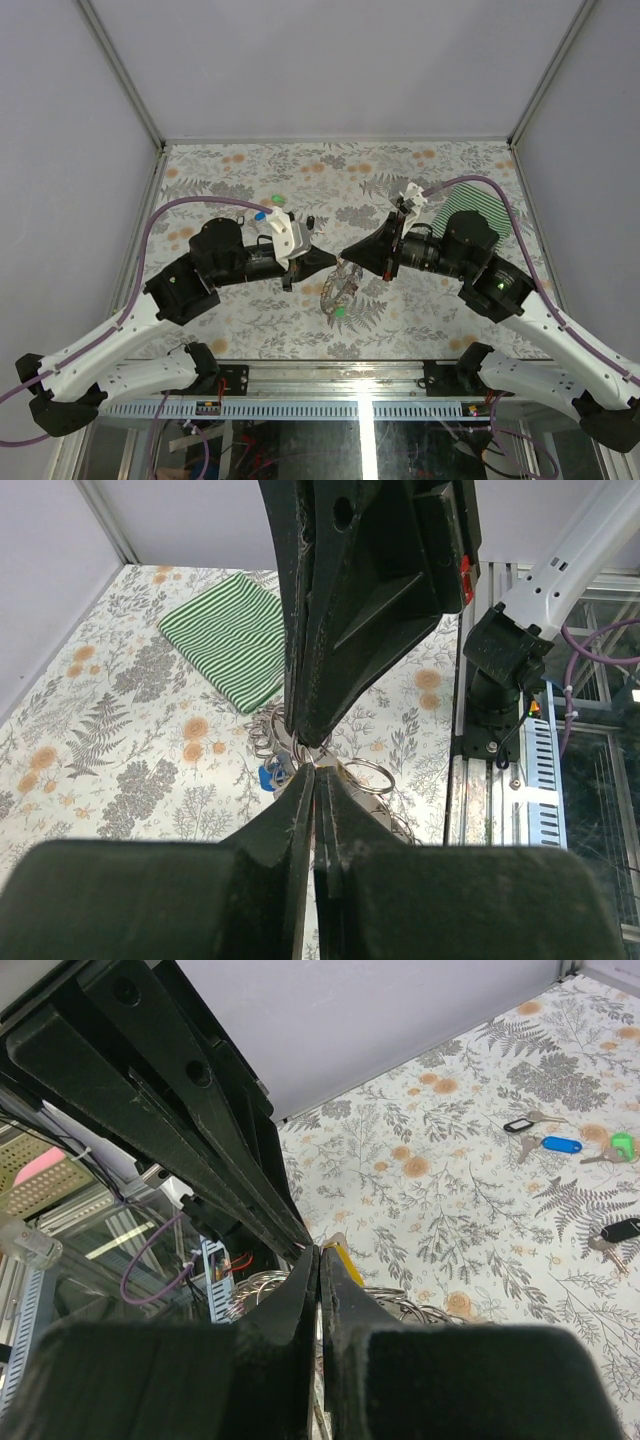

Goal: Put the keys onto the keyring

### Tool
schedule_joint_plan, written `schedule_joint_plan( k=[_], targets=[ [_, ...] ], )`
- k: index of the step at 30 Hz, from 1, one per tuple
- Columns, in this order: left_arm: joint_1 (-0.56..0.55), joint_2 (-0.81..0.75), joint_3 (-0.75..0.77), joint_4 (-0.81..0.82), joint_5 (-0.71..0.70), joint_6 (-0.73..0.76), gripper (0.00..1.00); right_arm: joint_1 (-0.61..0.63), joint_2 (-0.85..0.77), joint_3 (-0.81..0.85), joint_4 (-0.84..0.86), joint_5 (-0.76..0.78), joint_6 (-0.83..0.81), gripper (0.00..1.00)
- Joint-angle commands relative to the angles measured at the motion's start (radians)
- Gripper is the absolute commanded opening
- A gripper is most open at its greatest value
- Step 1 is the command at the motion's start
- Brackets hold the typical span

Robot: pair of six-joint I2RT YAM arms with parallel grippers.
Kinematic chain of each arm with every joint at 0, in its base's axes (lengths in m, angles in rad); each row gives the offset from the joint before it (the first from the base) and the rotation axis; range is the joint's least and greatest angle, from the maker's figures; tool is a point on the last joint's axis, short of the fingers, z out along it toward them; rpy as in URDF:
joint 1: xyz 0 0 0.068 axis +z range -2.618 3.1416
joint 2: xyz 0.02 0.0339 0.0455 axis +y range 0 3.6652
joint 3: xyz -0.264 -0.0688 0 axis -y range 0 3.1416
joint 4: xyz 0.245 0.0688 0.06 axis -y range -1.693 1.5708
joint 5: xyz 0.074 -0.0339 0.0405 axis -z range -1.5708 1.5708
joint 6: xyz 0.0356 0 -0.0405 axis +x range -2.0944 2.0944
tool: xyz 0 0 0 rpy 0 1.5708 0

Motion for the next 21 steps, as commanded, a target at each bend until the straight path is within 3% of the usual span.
schedule_joint_plan(
  k=[1,4,14,21],
  targets=[
    [-0.003,-0.003,0.024,0.039,-0.014,0.006,0.08,0.001,-0.039,0.031,0.07,0.037,-0.017,0.0],
    [-0.004,-0.001,0.011,0.039,-0.034,-0.013,0.19,0.0,-0.068,0.016,0.053,0.088,-0.041,0.0],
    [0.006,-0.008,-0.064,0.074,-0.144,-0.13,0.31,0.0,-0.129,0.018,-0.153,0.242,-0.155,0.0],
    [0.157,0.015,-0.096,0.078,-0.158,-0.271,0.41,0.0,-0.13,0.042,-0.286,0.316,-0.196,0.0]
  ],
)
